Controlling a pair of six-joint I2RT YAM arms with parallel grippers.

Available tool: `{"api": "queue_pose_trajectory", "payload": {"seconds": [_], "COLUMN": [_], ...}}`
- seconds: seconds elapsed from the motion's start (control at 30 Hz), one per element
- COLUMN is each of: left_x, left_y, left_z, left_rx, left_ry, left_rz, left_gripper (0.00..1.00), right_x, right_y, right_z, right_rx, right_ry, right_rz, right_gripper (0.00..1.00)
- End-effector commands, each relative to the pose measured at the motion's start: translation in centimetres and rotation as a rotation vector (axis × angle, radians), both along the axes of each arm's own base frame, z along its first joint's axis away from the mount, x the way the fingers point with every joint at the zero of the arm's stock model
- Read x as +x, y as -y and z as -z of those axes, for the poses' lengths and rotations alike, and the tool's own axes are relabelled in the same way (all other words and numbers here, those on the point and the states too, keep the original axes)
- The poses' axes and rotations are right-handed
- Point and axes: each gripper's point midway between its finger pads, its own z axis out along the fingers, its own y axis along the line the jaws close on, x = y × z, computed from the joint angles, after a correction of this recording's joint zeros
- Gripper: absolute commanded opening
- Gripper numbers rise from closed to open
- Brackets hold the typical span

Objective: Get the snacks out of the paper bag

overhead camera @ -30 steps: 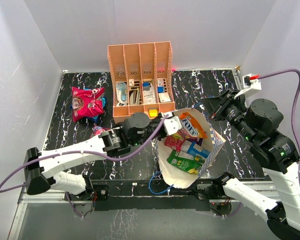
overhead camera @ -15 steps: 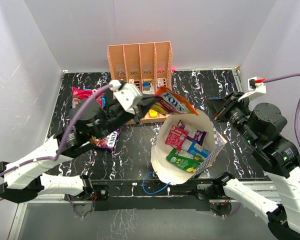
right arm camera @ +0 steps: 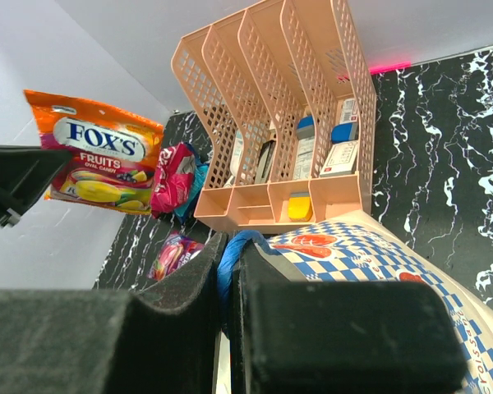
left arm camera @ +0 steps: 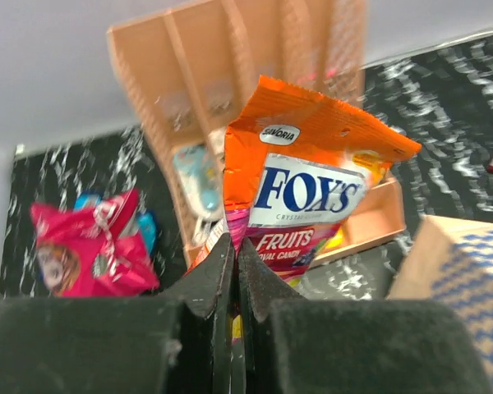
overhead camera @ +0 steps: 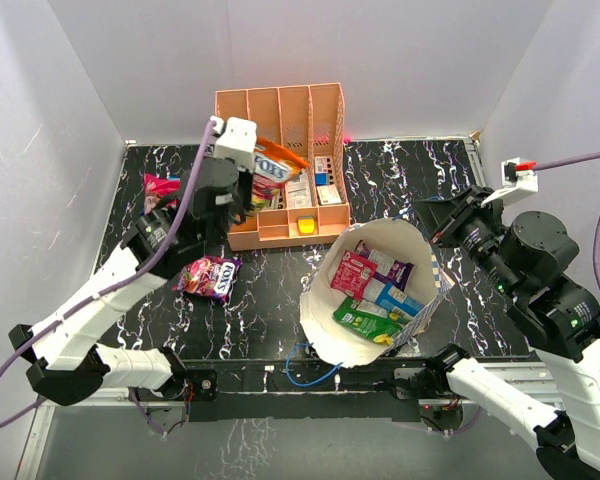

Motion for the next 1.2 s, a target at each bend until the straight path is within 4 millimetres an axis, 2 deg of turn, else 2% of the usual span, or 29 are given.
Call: {"api": "queue_pose_trajectory", "payload": {"seconds": [0.0,0.07,0.17,0.3,0.37,0.47,0.57,0.73,1.0,1.1,1.17], "left_x": [1.1,1.4,0.8,-0.1,0.0,0.1,-0.3,0.2,0.6,0.5,0.3], "left_y": [-5.9,-7.3,-8.2,-9.8,-9.9,-9.9,-11.1,-12.3,-16.1,-17.4,-18.0], "left_z": [3.2,5.7,9.5,13.1,14.8,17.1,19.5,23.8,28.9,31.3,32.2], "left_rx": [-0.106,-0.175,-0.209,-0.218,-0.231,-0.262,-0.254,-0.256,-0.159,-0.103,-0.072], "left_ry": [-0.166,-0.276,-0.417,-0.473,-0.509,-0.590,-0.658,-0.727,-0.747,-0.787,-0.814], "left_rz": [-0.188,-0.260,-0.328,-0.404,-0.389,-0.382,-0.437,-0.446,-0.593,-0.646,-0.676], "left_gripper": [0.00,0.00,0.00,0.00,0.00,0.00,0.00,0.00,0.00,0.00,0.00], "right_x": [-0.1,-0.2,-0.2,-0.3,-0.4,-0.5,-0.7,-0.9,-0.3,0.4,1.2], "right_y": [0.8,0.9,0.9,0.8,0.8,0.8,1.0,1.2,1.1,1.7,2.5], "right_z": [-1.4,-1.4,-1.5,-1.4,-1.3,-1.3,-1.7,-1.9,-2.0,-3.1,-4.2], "right_rx": [0.023,0.025,0.026,0.028,0.027,0.026,0.030,0.034,0.016,-0.011,-0.042], "right_ry": [0.051,0.051,0.052,0.050,0.046,0.044,0.052,0.060,0.071,0.102,0.131], "right_rz": [0.037,0.040,0.039,0.031,0.029,0.028,0.029,0.036,0.041,0.079,0.134], "right_gripper": [0.08,0.08,0.08,0.08,0.08,0.08,0.08,0.08,0.08,0.08,0.08]}}
